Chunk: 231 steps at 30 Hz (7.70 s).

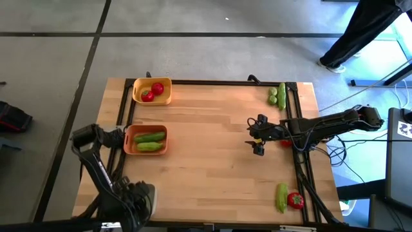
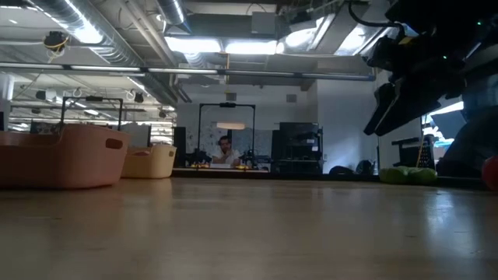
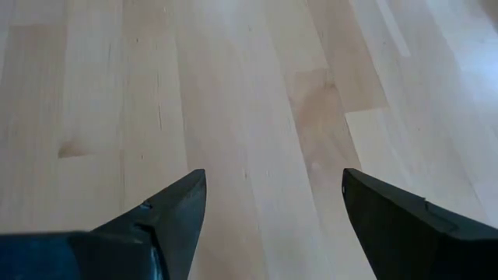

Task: Sort produce into baskets
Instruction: Put the lime into the gray bin

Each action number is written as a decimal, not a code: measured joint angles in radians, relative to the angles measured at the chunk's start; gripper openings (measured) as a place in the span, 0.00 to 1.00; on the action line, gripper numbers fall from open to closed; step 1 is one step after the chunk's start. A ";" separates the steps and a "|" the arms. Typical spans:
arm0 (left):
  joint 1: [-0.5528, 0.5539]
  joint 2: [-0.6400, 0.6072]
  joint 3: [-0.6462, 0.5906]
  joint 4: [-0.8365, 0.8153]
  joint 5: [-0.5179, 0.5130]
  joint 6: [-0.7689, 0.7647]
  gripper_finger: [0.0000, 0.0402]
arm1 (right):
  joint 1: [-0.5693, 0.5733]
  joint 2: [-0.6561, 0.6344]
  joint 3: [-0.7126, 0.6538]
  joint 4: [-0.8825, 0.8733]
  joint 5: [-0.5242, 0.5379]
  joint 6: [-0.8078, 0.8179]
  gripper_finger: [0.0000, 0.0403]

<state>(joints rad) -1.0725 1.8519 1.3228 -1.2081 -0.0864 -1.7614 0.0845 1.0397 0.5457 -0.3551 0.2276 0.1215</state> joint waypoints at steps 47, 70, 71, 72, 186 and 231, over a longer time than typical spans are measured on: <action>0.305 -0.308 0.067 0.083 -0.483 0.543 0.67 | 0.000 0.000 0.024 -0.044 0.064 0.008 0.72; 0.580 -0.307 -0.363 0.991 -0.529 1.153 0.67 | -0.577 0.012 0.142 -0.280 0.155 0.032 0.72; 0.588 -0.306 -0.370 1.014 -0.529 1.170 0.67 | -0.616 0.020 0.142 -0.280 0.139 0.026 0.72; 0.595 -0.306 -0.371 1.025 -0.529 1.185 0.67 | -0.652 0.030 0.142 -0.279 0.128 0.015 0.72; 0.816 -0.158 -0.371 1.607 -0.710 0.964 0.67 | -0.027 0.270 0.227 0.374 0.052 -0.103 0.35; 0.858 -0.134 -0.366 1.700 -0.648 1.072 0.41 | 0.027 0.359 0.226 0.589 0.023 -0.055 0.35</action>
<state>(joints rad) -0.2150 1.7176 0.9565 0.4919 -0.7341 -0.6899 0.1116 1.3983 0.7715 0.2340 0.2508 0.0666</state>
